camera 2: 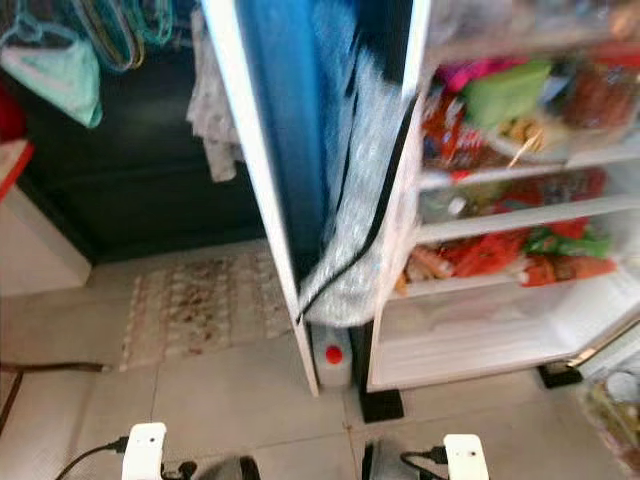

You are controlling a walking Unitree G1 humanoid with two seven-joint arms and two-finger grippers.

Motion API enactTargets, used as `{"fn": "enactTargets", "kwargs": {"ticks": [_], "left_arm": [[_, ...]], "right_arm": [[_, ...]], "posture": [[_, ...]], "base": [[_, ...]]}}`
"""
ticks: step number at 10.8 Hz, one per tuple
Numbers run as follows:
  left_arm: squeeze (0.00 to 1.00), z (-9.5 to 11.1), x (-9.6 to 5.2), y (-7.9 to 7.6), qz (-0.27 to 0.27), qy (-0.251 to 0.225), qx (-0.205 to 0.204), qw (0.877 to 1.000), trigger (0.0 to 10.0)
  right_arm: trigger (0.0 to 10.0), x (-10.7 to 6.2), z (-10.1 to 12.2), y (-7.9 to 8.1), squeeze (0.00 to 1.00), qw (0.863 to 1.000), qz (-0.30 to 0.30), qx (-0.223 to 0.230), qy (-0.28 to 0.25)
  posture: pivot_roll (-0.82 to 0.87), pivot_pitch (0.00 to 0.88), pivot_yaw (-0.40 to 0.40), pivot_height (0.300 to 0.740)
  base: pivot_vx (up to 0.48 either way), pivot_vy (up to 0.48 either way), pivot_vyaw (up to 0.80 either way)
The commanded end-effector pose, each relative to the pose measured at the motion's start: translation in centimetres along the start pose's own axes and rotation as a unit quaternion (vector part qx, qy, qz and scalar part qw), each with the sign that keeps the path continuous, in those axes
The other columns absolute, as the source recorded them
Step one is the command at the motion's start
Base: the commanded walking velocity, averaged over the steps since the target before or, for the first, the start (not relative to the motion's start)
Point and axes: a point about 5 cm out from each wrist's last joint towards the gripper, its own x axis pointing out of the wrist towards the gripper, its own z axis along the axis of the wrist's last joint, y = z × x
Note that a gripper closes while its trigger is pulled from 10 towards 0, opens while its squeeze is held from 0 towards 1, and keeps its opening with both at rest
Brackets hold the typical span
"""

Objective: Restocking fridge

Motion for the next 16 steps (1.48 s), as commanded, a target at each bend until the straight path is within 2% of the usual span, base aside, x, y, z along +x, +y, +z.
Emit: {"fn": "enactTargets", "kwargs": {"ticks": [1, 6, 8, 10, 13, 16], "left_arm": [[0.0, -0.8, -0.2, 0.5, 0.006, 0.018, 0.003, 1.0, 10.0], [0.0, -0.4, -0.1, 0.5, 0.013, 0.013, -0.01, 1.0, 10.0], [0.0, -0.3, 0.0, 0.0, 0.012, 0.012, -0.016, 1.0, 10.0], [0.0, -0.3, 0.0, -1.1, 0.007, 0.012, -0.026, 1.0, 10.0], [0.0, -0.4, 0.0, -1.1, 0.011, 0.015, -0.031, 0.999, 10.0], [0.0, -0.6, 0.0, -1.2, 0.001, 0.018, -0.012, 1.0, 10.0]], "right_arm": [[10.0, 0.1, 0.1, 0.8, 0.0, 1.0, 0.017, 0.004, -0.002], [10.0, 0.1, 0.5, 0.3, 0.0, 1.0, 0.012, -0.003, -0.007], [10.0, 0.2, 0.7, 0.0, 0.0, 1.0, 0.014, -0.01, -0.005], [10.0, 0.1, 1.1, -1.2, 0.0, 1.0, 0.002, -0.014, -0.002], [10.0, 0.1, 1.2, -1.0, 0.0, 1.0, 0.006, -0.012, -0.007], [10.0, 0.1, 0.8, -0.6, 0.0, 1.0, 0.001, 0.0, -0.007]], "posture": [[-0.14, 0.073, 0.096, 0.736], [-0.14, 0.079, 0.07, 0.74], [-0.14, 0.073, 0.038, 0.74], [-0.13, 0.049, 0.008, 0.74], [-0.13, 0.058, 0.022, 0.74], [-0.15, 0.083, 0.058, 0.74]], "base": [[0.0, 0.0, 0.0], [0.0, 0.0, 0.0], [0.0, 0.0, 0.0], [0.0, 0.0, 0.0], [0.0, 0.0, 0.0], [0.0, 0.312, 0.0]]}}
